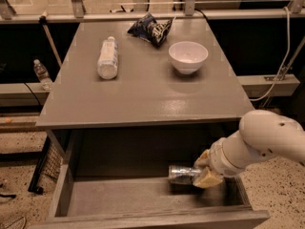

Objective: Pick redbull can from top drawer and place on counter

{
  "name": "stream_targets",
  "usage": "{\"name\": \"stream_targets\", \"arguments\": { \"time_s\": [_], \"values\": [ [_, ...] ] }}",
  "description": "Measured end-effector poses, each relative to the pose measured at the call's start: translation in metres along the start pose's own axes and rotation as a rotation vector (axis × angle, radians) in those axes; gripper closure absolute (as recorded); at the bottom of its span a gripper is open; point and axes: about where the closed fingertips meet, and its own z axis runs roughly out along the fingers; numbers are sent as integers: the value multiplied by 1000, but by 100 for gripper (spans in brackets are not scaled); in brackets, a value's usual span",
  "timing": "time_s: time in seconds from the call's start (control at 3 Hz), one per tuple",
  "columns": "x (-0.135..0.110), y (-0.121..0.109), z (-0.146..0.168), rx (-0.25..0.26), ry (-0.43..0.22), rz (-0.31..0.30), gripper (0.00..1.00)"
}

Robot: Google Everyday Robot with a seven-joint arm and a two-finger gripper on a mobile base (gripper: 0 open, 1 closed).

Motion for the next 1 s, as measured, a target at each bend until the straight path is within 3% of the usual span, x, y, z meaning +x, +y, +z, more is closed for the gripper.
{"name": "stream_targets", "arguments": {
  "time_s": [0.33,0.67,1.0],
  "values": [
    [0,0,-18,22,-32,-25,100],
    [-7,-11,-38,29,-55,-99,100],
    [-8,-12,-40,31,-53,-103,100]
  ]
}}
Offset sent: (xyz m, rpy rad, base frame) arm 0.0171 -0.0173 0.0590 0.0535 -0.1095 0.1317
